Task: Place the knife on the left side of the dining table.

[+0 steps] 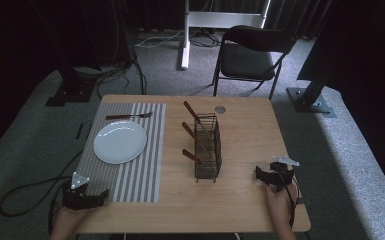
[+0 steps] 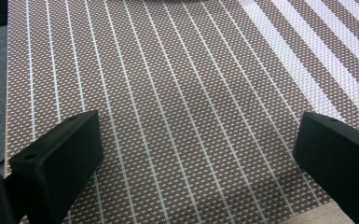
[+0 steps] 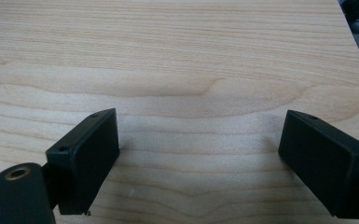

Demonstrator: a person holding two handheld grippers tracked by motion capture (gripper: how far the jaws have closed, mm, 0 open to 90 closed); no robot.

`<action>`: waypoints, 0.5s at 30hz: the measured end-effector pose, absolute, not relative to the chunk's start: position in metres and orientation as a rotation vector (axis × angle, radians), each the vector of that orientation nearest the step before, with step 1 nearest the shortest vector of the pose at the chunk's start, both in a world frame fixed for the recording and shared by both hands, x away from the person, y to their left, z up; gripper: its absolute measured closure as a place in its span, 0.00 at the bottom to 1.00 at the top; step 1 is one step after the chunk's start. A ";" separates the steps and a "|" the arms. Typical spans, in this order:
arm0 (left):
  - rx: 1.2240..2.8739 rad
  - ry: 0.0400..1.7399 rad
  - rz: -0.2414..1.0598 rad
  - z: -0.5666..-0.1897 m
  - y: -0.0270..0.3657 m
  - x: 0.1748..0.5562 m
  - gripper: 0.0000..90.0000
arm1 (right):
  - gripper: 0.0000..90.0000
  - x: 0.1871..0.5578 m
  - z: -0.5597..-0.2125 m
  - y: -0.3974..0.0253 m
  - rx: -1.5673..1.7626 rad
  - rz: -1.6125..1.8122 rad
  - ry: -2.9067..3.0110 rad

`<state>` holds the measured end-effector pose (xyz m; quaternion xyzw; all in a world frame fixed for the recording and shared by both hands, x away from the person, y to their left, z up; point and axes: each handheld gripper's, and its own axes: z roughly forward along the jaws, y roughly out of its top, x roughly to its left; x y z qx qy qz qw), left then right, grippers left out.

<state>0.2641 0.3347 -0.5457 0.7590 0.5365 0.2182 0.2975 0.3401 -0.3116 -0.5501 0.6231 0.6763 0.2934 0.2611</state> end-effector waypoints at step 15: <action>2.047 1.407 0.548 -0.542 0.325 0.263 0.04 | 0.13 0.340 -0.550 -0.312 1.687 0.794 1.831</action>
